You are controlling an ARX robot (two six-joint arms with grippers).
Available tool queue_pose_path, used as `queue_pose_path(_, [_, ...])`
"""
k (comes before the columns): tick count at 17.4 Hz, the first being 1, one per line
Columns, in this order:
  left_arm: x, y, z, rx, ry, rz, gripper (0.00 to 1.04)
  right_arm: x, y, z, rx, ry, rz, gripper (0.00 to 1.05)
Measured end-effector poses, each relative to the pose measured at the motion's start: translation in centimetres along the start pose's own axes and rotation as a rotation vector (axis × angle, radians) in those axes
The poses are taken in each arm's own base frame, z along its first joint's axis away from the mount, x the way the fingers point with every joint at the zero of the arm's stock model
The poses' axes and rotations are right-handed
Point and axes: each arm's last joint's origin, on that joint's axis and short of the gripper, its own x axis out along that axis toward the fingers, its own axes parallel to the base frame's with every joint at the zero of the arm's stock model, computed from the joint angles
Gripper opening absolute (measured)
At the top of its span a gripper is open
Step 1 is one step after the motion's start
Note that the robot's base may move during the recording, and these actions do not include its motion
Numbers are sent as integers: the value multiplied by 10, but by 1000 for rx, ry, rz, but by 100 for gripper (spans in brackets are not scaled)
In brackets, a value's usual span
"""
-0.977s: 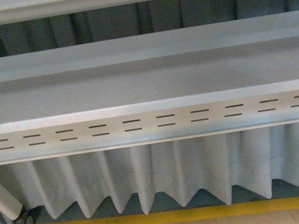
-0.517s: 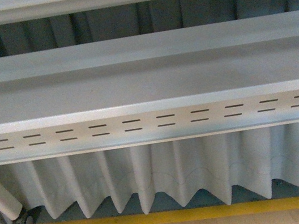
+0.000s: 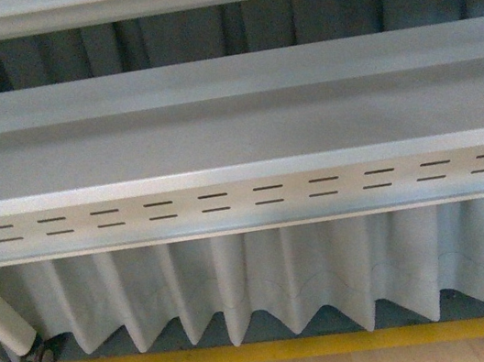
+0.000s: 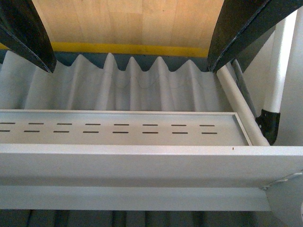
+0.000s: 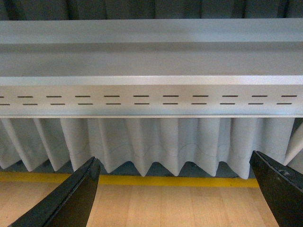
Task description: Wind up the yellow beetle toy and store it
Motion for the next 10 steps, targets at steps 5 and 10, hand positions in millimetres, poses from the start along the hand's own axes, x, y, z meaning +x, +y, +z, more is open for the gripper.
queue_pose_path(5, [0,0,0,0,0,0,98,0,0,0,0,0,0,98])
queue_pose_path(10, [0,0,0,0,0,0,98,0,0,0,0,0,0,98])
